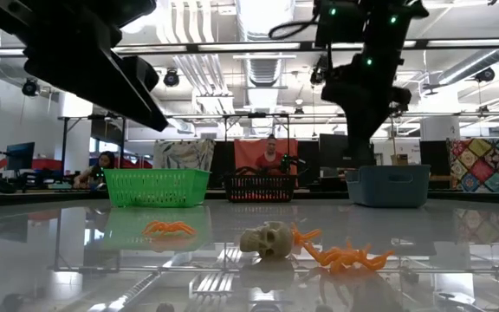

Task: Sort Halloween decoration
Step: Put the orange spider toy into the black bin

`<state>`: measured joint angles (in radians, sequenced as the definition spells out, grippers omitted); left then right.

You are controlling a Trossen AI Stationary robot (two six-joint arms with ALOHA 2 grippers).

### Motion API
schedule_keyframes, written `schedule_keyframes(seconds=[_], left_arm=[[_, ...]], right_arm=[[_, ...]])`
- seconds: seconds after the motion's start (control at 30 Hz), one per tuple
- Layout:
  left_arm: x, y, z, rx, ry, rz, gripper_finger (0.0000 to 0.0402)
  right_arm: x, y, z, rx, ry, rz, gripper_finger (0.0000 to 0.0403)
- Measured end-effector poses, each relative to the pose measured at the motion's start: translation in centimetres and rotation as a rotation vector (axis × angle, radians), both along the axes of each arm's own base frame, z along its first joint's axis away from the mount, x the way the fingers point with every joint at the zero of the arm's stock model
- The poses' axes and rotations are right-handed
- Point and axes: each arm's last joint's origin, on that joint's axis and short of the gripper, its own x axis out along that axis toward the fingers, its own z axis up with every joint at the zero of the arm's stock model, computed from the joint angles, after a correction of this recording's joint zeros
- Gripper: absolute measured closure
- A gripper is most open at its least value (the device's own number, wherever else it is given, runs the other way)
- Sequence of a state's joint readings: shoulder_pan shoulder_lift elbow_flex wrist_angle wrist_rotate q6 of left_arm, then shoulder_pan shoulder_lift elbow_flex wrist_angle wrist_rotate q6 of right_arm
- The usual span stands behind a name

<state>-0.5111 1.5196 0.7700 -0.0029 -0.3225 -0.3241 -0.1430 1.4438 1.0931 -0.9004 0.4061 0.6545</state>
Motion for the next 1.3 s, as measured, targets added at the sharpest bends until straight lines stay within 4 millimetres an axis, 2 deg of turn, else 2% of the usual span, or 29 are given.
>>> schedule_keyframes(seconds=[0.23, 0.5, 0.63, 0.87, 1.13, 1.3], left_arm=[[-0.1, -0.7, -0.6, -0.018, 0.015, 0.01, 0.0248], [0.3, -2.4, -3.0, -0.076, 0.004, 0.096, 0.0177], [0.0, -3.7, -4.2, -0.02, -0.032, 0.121, 0.016], [-0.1, -5.3, -6.2, 0.024, -0.067, 0.227, 0.0158], [2.0, -7.4, -7.7, 0.026, -0.07, 0.224, 0.0158], [2.4, -7.9, -8.8, 0.019, -0.072, 0.304, 0.0158]], right_arm=[[-0.5, 2.6, 1.5, -0.057, -0.067, 0.052, 0.0265], [-1.3, 6.2, 3.1, -0.138, -0.149, 0.131, 0.0264], [-1.5, 8.2, 3.2, -0.198, -0.174, 0.171, 0.0268], [-1.5, 11.4, 2.7, -0.241, -0.214, 0.239, 0.0268], [-1.6, 12.0, 2.8, -0.252, -0.236, 0.247, 0.0268], [-1.5, 12.1, 2.8, -0.241, -0.253, 0.242, 0.0268]])
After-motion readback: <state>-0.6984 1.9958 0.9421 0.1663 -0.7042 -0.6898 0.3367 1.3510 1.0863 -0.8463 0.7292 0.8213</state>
